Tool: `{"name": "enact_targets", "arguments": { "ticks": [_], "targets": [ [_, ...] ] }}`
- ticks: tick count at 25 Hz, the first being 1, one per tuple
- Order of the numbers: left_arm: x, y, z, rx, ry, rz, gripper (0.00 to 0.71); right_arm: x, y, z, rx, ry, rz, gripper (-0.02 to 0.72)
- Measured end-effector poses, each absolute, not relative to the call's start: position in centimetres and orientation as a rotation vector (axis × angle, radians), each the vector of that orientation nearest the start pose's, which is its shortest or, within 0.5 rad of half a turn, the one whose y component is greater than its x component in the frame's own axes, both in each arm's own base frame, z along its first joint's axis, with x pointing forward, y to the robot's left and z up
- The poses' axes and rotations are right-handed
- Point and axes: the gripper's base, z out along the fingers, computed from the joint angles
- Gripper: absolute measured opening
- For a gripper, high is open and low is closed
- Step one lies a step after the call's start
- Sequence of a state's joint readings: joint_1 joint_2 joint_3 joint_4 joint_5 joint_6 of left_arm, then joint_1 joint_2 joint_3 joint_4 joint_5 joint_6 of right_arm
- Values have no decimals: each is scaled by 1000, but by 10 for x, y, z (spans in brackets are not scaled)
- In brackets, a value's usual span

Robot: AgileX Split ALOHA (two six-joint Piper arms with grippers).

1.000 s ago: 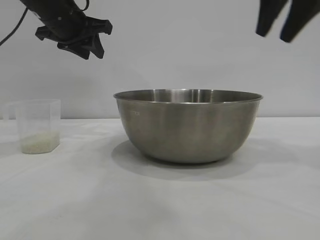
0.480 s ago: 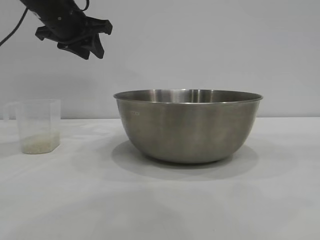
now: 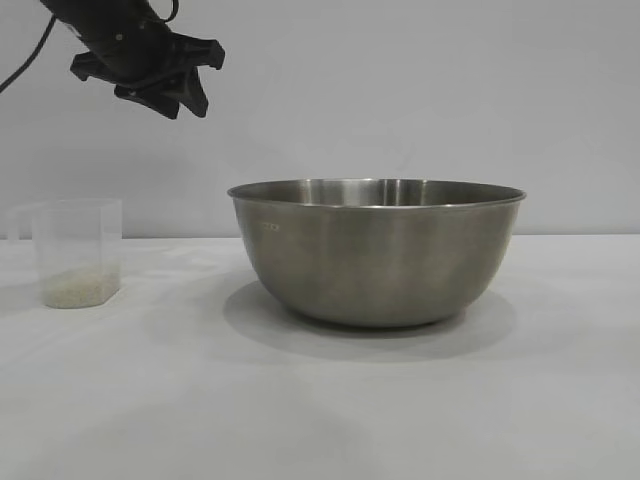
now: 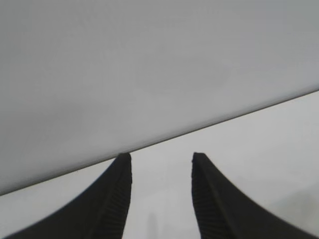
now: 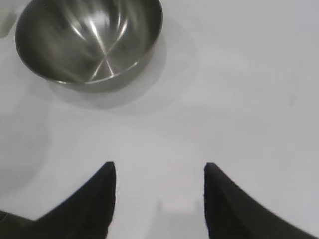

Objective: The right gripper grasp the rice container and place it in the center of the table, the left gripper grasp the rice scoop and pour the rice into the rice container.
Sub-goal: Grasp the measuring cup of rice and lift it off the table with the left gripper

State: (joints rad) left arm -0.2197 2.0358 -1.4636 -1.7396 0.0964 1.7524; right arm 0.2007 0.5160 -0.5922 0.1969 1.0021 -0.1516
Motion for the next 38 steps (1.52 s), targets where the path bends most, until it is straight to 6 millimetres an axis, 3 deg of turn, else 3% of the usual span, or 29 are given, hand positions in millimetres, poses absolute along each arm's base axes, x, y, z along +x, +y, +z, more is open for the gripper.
{"name": "enact_targets", "arguments": {
  "ticks": [6, 15, 23, 35, 38],
  "targets": [
    [461, -112, 220, 296, 2023, -227, 244, 45, 20, 275, -316, 2355, 221, 330],
    [461, -112, 220, 296, 2023, -227, 244, 15, 12, 269, -290, 2264, 207, 330],
    [461, -112, 220, 294, 2024, -225, 244, -7, 2, 268, -164, 2128, 193, 330],
    [461, -110, 221, 283, 2024, -202, 244, -10, 2, 268, -177, 2116, 193, 330],
    [458, -109, 236, 282, 1994, -200, 244, -10, 2, 268, -177, 2116, 193, 330]
  ]
}}
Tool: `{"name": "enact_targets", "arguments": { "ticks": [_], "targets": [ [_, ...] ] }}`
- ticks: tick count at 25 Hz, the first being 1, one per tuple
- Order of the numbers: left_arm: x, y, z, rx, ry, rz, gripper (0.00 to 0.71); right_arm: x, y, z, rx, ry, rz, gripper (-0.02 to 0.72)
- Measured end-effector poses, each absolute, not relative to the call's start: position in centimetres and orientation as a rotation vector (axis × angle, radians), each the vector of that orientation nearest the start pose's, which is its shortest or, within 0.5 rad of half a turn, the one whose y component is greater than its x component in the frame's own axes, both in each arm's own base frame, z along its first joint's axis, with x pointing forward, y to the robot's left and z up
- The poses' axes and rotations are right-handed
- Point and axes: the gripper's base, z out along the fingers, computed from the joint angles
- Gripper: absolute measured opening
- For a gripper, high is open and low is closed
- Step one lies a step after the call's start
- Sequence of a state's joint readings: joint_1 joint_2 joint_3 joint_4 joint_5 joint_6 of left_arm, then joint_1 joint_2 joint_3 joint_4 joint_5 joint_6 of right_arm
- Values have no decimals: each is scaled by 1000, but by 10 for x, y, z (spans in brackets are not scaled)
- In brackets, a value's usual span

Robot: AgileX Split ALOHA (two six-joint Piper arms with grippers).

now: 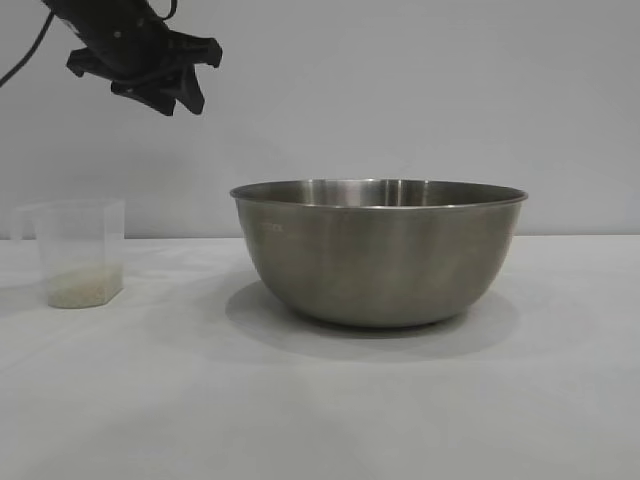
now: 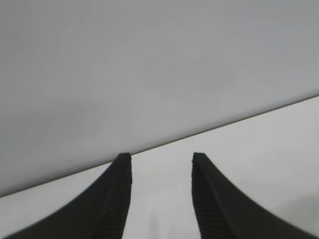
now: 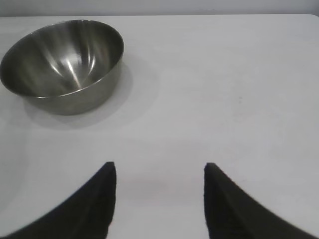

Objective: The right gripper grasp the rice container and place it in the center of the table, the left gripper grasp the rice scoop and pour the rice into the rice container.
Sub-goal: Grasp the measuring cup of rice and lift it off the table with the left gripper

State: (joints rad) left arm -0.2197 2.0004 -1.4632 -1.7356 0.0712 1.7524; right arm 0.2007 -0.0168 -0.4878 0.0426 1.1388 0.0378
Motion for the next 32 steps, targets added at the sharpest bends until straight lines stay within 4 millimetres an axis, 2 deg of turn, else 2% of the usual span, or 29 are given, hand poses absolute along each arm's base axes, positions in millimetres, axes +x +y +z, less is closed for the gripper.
{"name": "enact_targets", "arguments": {
  "ticks": [3, 6, 9, 12, 16, 22, 25, 30, 32],
  "targets": [
    [439, -105, 262, 336, 1944, -163, 244, -10, 2, 268, -177, 2116, 193, 330],
    [406, -95, 278, 392, 1927, -120, 244, -10, 2, 268, -177, 2116, 193, 330],
    [370, -73, 275, 382, 1961, -126, 244, -10, 2, 268, -177, 2116, 193, 330],
    [336, -51, 263, 382, 2002, -147, 244, -10, 2, 268, -177, 2116, 193, 330],
    [303, -35, 264, 356, 2002, -140, 244, -10, 2, 268, -177, 2116, 193, 330],
    [292, -36, 275, 328, 1966, -190, 244, -10, 2, 268, -177, 2116, 193, 330],
    [291, -36, 277, 103, 1994, -344, 244, -10, 2, 268, -177, 2116, 193, 330],
    [289, -45, 279, -304, 2001, -751, 244, -10, 2, 268, -177, 2116, 193, 330],
    [288, -48, 280, -385, 1997, -847, 244, -10, 2, 268, -177, 2116, 193, 330]
  ]
}}
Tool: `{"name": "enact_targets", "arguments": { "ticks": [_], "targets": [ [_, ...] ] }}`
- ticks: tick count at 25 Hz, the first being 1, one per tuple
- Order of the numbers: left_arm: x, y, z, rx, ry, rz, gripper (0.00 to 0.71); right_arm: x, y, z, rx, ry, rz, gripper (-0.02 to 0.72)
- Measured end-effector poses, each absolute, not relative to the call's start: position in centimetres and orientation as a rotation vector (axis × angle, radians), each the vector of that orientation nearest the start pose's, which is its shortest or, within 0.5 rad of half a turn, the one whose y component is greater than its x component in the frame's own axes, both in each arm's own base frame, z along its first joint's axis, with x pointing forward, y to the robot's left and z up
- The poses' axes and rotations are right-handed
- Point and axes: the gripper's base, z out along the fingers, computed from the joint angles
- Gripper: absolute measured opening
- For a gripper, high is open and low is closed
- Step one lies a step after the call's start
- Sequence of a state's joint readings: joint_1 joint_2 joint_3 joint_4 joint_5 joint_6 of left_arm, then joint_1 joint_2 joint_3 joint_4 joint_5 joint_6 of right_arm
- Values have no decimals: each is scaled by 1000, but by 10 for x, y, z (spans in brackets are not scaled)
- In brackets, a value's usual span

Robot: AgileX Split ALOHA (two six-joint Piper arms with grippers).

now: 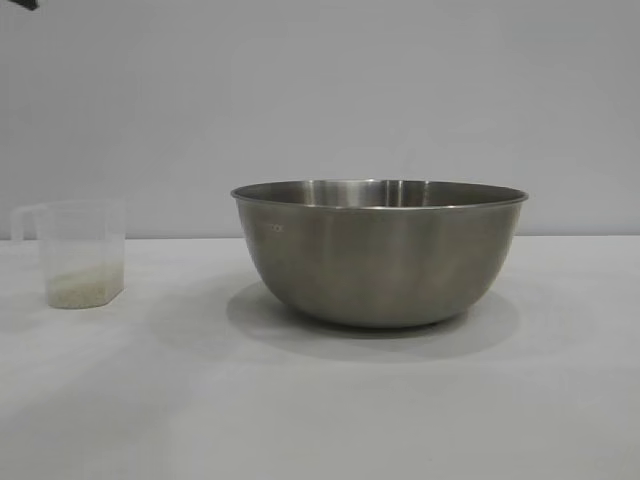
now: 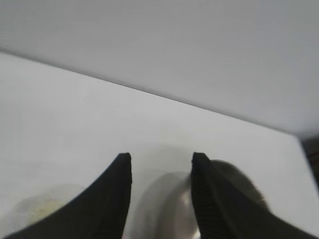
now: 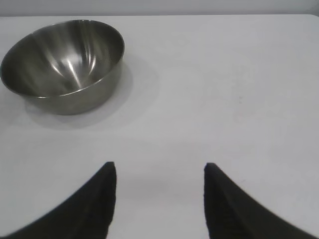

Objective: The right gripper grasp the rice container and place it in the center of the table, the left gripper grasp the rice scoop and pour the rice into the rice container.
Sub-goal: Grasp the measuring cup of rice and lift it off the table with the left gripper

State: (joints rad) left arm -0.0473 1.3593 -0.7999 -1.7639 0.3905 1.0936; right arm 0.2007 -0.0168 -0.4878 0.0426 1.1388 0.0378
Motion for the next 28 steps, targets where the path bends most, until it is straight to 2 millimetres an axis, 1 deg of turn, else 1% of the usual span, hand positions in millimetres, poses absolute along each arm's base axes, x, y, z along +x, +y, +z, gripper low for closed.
{"name": "enact_targets", "arguments": {
  "ticks": [4, 8, 13, 26, 28],
  "targets": [
    [288, -46, 279, -362, 2000, -804, 244, -10, 2, 268, -177, 2116, 193, 330],
    [290, -40, 277, -328, 2005, -687, 244, -10, 2, 268, -177, 2116, 193, 330],
    [290, -37, 276, -285, 2010, -603, 244, -10, 2, 268, -177, 2116, 193, 330],
    [291, -35, 275, -263, 2017, -569, 244, -10, 2, 268, -177, 2116, 196, 330],
    [289, -32, 273, -228, 2067, -499, 244, -10, 2, 268, -177, 2116, 196, 330]
  ]
}}
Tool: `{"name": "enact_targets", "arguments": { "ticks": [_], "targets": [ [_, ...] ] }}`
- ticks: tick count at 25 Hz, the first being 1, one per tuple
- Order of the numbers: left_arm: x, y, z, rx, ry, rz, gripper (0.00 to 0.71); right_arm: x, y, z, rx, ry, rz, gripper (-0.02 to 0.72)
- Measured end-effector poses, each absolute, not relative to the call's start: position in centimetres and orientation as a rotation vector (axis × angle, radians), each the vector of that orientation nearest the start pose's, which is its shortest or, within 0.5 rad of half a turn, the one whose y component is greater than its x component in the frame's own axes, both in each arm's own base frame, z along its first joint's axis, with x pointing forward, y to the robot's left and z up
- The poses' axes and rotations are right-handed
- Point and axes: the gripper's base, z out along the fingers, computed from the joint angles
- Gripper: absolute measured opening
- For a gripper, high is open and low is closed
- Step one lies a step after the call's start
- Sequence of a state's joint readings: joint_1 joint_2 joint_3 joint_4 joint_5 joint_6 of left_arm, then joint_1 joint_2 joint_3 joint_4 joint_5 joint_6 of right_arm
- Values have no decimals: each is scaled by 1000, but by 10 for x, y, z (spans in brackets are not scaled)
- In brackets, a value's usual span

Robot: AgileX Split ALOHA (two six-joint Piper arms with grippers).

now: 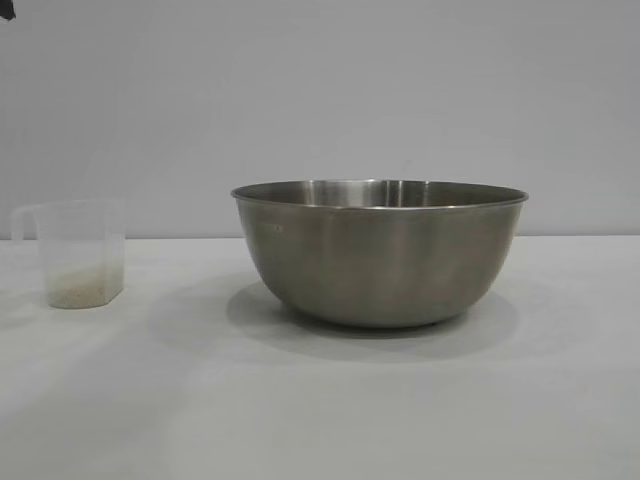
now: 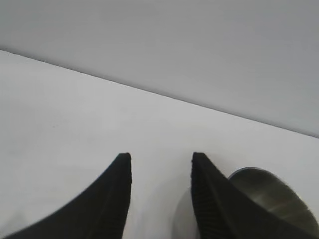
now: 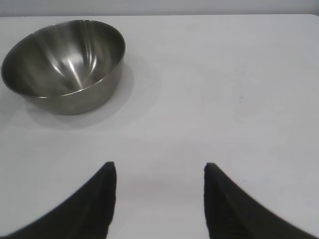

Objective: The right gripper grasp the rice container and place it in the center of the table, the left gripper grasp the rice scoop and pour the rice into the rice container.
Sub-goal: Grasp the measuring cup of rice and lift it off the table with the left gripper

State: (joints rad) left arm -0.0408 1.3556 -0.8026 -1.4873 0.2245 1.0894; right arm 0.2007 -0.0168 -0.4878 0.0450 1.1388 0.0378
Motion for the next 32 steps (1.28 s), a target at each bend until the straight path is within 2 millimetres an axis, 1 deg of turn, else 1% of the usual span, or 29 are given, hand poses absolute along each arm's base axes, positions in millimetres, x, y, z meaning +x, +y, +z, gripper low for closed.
{"name": "enact_targets", "arguments": {
  "ticks": [2, 4, 5, 7, 9, 12, 15, 19, 23, 25, 32],
  "targets": [
    [288, -30, 270, -288, 2106, -437, 244, -10, 2, 268, -177, 2116, 196, 330],
    [286, -33, 270, -242, 2116, -357, 244, -10, 2, 268, -177, 2116, 197, 330],
    [286, -37, 272, -239, 2102, -348, 244, -10, 2, 268, -177, 2116, 197, 330],
    [283, -47, 272, -156, 2071, -309, 244, -10, 2, 268, -178, 2116, 197, 330],
    [278, -57, 266, -126, 2035, -324, 244, -10, 2, 268, -178, 2116, 199, 330],
    [270, -63, 251, -69, 1988, -324, 244, -10, 2, 268, -178, 2116, 199, 330],
    [258, -60, 233, -29, 1940, -293, 244, -10, 2, 268, -181, 2115, 200, 330],
    [243, -55, 205, 49, 1893, -223, 244, -10, 2, 267, -288, 2104, 132, 330],
    [233, -51, 181, 103, 1901, -170, 244, -10, 1, 267, -307, 2101, 119, 330],
    [233, -51, 169, 128, 1911, -145, 244, -10, 1, 267, -311, 2101, 116, 330],
    [247, -53, 134, 158, 1848, -100, 244, -10, 1, 267, -315, 2102, 114, 330]
  ]
}}
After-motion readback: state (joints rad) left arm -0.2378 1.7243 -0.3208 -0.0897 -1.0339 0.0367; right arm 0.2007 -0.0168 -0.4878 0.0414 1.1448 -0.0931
